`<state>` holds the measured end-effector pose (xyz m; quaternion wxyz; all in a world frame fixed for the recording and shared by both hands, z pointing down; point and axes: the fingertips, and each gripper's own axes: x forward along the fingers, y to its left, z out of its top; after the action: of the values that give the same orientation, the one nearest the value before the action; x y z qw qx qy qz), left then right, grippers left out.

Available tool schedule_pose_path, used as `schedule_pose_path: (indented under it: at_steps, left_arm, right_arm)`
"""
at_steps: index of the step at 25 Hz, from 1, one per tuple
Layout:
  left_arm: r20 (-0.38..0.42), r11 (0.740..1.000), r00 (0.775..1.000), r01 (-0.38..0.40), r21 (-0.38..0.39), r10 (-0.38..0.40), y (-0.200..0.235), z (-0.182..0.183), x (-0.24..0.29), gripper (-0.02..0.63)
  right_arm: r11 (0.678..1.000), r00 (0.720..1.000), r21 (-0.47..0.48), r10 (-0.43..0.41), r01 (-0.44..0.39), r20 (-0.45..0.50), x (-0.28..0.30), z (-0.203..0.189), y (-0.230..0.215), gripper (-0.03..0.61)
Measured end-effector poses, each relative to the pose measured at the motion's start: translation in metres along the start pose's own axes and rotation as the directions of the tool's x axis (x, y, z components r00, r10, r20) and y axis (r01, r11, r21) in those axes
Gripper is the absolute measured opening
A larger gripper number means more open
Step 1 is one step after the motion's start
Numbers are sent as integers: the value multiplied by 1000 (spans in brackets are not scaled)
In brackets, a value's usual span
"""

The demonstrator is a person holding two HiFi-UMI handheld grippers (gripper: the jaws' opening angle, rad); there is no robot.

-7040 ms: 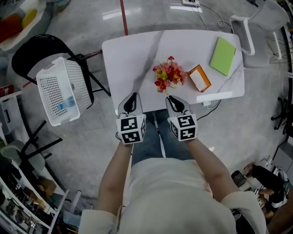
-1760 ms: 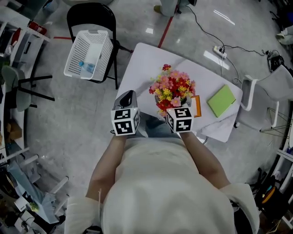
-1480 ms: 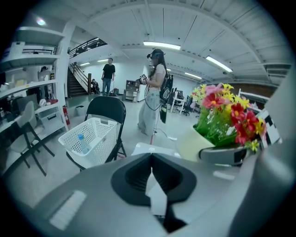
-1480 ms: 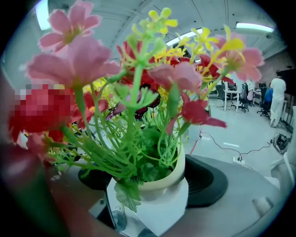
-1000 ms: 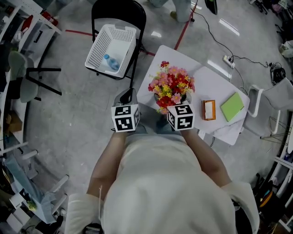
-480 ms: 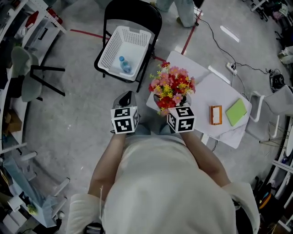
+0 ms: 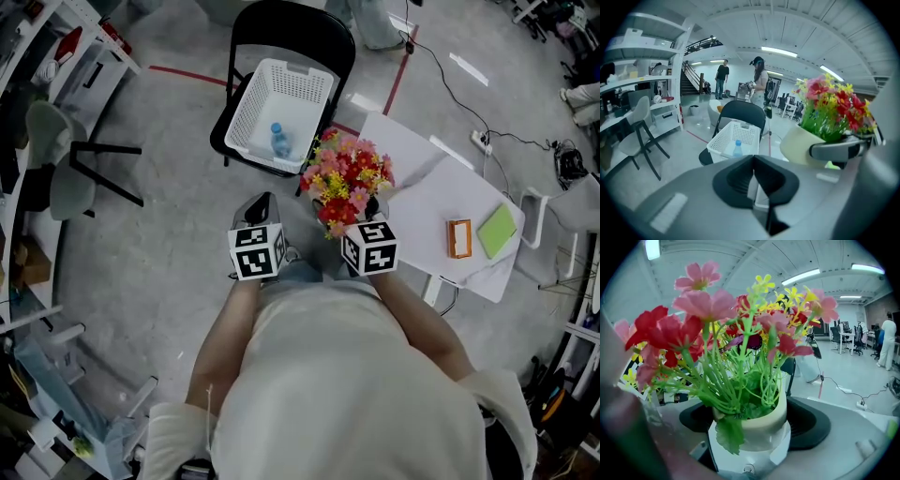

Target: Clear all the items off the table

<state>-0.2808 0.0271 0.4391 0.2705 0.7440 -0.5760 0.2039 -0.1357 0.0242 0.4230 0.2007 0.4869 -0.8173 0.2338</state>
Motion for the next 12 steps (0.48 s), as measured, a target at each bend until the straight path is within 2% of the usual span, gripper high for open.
schedule_pose_path:
  at_steps: [12]
  left_arm:
    - [3, 999, 1000, -7, -35, 7, 51, 7, -2, 9]
  right_arm:
    - [1000, 1000, 1, 17, -17, 14, 34, 24, 33, 472]
